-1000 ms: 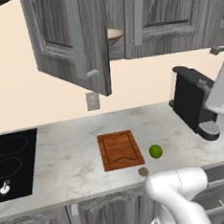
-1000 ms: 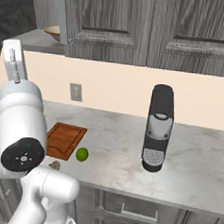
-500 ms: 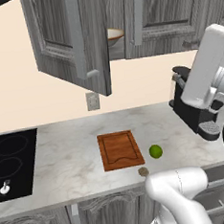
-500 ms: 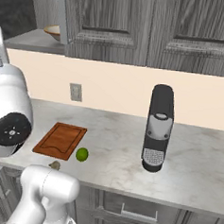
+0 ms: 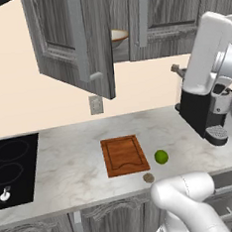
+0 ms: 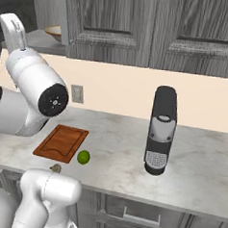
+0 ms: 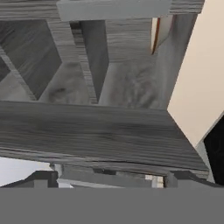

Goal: Open the cabinet. Place the bowl and condiment on the counter. Then place the lime and garlic on the cutting board.

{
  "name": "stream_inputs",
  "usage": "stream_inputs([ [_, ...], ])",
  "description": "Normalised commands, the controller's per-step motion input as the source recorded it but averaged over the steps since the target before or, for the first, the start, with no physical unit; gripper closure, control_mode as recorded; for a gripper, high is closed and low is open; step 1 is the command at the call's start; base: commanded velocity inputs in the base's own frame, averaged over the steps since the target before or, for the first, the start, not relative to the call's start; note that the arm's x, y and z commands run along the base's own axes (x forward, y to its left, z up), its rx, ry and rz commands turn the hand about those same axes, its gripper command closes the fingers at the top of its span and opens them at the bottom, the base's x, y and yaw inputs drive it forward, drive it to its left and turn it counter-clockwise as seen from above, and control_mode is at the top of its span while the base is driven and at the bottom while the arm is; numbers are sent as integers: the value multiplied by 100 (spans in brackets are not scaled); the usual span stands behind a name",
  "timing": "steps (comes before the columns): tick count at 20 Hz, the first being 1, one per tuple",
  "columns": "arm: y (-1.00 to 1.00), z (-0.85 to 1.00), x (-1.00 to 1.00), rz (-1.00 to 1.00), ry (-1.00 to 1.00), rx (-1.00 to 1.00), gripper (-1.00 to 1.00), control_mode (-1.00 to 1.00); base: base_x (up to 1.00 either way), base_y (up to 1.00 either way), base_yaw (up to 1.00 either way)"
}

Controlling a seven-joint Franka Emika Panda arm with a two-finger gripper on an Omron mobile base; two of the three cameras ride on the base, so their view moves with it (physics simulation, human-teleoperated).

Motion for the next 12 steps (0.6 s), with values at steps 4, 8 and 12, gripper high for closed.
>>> stream_inputs([
  [4, 0, -1, 52, 22, -7, 0, -100, -100, 0, 0, 0],
  [8, 0, -3, 31, 18, -17, 0, -100, -100, 0, 0, 0],
  [12, 0, -1, 5, 16, -14, -1, -100, -100, 0, 0, 0],
])
